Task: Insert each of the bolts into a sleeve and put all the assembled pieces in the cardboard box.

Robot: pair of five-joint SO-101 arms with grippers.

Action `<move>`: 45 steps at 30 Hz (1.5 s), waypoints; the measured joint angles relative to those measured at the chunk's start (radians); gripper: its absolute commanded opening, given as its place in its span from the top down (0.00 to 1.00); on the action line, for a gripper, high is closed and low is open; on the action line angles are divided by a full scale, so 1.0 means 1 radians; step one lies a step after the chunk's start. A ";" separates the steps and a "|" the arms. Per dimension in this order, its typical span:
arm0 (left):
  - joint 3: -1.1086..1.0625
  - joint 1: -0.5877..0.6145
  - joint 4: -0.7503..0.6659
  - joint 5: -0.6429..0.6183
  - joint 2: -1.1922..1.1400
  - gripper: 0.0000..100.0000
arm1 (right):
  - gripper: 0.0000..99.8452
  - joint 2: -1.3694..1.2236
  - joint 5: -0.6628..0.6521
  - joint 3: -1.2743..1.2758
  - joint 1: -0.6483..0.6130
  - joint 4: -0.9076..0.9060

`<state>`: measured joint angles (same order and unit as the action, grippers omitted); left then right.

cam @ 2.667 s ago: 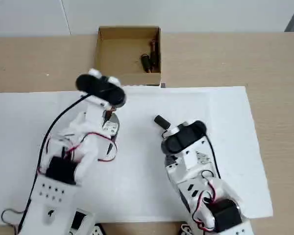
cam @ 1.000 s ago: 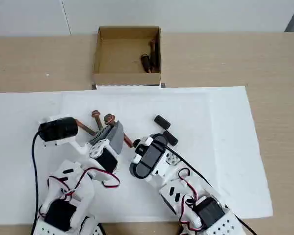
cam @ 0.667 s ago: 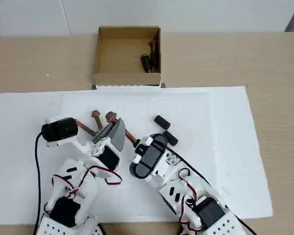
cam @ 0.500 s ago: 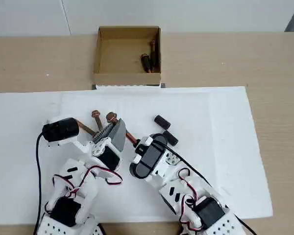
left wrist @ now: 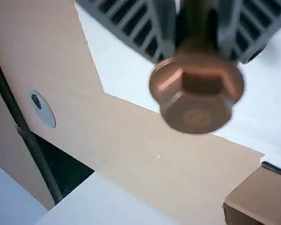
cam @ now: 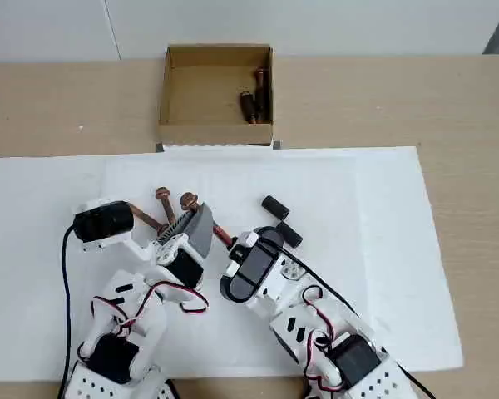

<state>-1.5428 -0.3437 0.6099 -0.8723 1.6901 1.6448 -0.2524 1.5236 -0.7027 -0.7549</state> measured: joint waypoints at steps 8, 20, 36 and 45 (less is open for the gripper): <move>0.000 0.000 -0.002 0.000 0.002 1.00 | 1.00 0.000 0.000 0.000 0.000 0.011; -0.002 -0.003 -0.002 0.000 -0.002 1.00 | 1.00 0.000 0.000 0.025 0.000 0.015; -0.002 -0.071 0.000 0.008 -0.002 1.00 | 1.00 0.002 0.000 0.025 0.000 0.026; -0.064 -0.107 0.000 0.081 -0.002 1.00 | 1.00 0.000 0.000 0.025 0.000 0.026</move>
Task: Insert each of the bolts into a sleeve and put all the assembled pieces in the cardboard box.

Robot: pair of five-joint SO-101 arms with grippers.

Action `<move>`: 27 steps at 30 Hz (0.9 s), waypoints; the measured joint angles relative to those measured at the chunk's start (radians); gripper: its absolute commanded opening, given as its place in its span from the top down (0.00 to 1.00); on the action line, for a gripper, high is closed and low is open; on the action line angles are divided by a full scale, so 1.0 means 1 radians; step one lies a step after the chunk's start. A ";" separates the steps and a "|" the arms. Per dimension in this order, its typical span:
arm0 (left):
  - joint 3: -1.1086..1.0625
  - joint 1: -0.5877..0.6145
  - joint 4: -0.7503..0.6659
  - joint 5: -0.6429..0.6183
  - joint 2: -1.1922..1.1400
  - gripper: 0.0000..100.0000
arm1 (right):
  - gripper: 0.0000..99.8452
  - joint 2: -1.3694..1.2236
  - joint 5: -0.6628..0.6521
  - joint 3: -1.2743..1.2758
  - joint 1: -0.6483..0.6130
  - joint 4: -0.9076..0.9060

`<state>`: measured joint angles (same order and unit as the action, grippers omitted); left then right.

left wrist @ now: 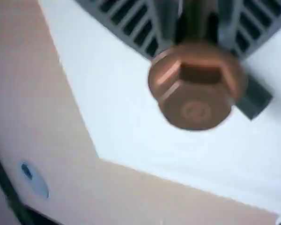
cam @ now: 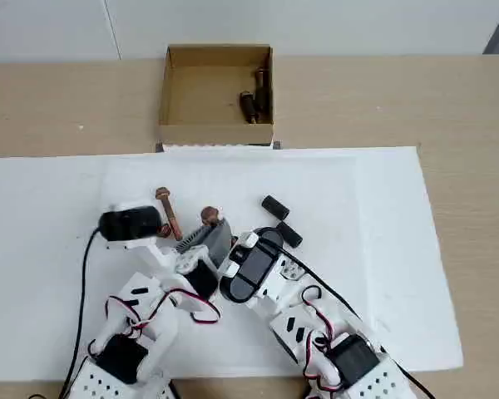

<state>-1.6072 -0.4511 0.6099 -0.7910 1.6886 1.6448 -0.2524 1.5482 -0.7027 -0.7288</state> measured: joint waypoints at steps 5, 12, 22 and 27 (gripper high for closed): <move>-0.031 -0.023 -0.002 0.072 0.014 1.00 | 1.00 0.000 0.000 0.002 0.000 0.000; -0.032 -0.095 0.077 0.094 0.015 1.00 | 1.00 -0.003 0.000 0.005 0.000 -0.002; -0.009 -0.097 0.123 0.094 0.017 0.83 | 1.00 -0.005 0.000 0.006 -0.002 -0.002; 0.012 -0.041 0.138 0.138 0.002 0.76 | 1.00 -0.002 -0.002 0.002 -0.002 -0.002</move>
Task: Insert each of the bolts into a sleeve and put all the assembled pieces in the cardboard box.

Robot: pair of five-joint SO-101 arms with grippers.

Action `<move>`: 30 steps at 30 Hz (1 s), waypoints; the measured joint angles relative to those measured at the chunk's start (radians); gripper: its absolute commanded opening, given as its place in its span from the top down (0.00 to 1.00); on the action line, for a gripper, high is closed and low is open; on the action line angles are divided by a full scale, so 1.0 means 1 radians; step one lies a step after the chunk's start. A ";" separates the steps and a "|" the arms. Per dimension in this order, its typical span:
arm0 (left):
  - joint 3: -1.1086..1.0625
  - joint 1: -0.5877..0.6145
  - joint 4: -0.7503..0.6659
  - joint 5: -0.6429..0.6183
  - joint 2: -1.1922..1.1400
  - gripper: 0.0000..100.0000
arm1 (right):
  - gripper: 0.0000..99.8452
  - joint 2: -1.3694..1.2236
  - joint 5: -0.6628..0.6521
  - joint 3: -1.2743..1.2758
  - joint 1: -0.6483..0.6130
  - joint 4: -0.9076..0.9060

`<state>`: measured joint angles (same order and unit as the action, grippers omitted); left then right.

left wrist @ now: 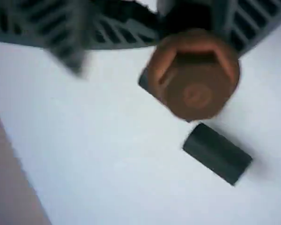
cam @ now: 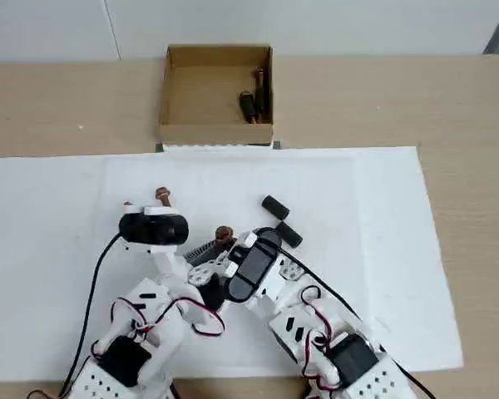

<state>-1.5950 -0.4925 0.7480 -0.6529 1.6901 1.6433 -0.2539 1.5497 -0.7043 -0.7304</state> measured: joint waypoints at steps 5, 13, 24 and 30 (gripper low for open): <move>0.044 0.081 0.002 0.060 0.000 0.76 | 1.00 0.000 -0.002 0.000 0.000 0.002; 0.138 0.157 0.002 0.068 0.000 0.78 | 1.00 0.002 -0.002 0.000 0.000 0.002; 0.141 0.376 0.011 0.242 0.000 1.00 | 1.00 0.000 0.002 -0.003 0.149 0.008; 0.074 0.407 0.081 0.465 0.000 1.00 | 1.00 -0.051 0.055 -0.083 0.212 0.038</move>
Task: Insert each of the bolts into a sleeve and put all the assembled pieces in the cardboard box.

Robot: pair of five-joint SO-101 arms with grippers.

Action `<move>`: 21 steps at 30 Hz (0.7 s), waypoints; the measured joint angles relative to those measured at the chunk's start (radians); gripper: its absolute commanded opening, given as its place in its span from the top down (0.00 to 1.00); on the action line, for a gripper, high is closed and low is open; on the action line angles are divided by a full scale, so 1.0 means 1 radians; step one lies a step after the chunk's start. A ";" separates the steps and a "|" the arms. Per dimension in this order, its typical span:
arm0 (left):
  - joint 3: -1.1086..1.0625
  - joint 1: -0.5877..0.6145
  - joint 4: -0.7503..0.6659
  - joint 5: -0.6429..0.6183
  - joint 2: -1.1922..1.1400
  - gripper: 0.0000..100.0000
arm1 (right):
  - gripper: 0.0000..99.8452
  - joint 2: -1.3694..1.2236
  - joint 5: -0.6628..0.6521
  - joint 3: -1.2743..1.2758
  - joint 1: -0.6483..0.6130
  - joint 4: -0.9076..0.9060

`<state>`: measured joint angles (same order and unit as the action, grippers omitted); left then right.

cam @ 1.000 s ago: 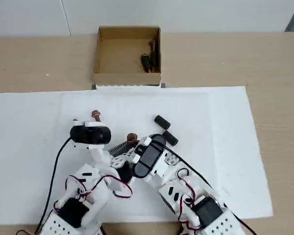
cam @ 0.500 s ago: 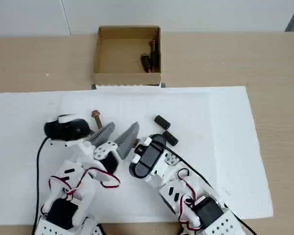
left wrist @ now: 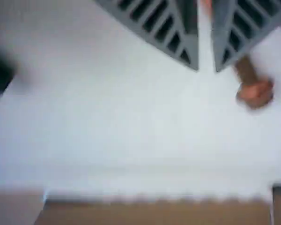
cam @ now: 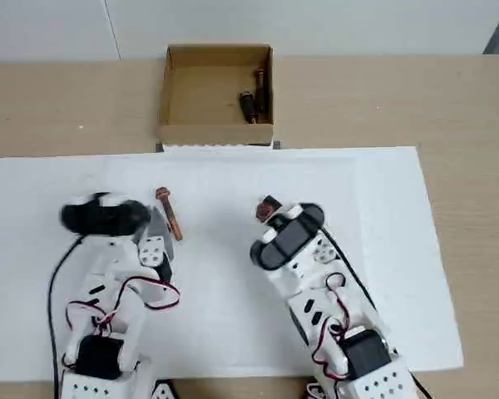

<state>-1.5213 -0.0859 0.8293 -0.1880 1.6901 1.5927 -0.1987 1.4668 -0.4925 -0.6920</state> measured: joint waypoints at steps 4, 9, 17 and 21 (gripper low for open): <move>-0.048 0.000 0.038 0.081 0.000 1.00 | 1.00 -0.141 0.009 -0.123 0.009 0.015; -0.092 0.000 0.043 0.118 -0.002 1.00 | 1.00 -0.434 0.037 -0.350 0.046 0.069; -0.127 0.000 0.043 0.120 -0.002 1.00 | 1.00 -0.959 0.051 -0.747 0.104 0.172; -0.127 0.000 0.043 0.120 -0.002 1.00 | 1.00 -1.189 0.051 -0.919 0.109 0.212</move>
<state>-1.6487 -0.0859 0.8723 -0.0683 1.6886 0.4035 -0.1481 0.5478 -0.3836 -0.4803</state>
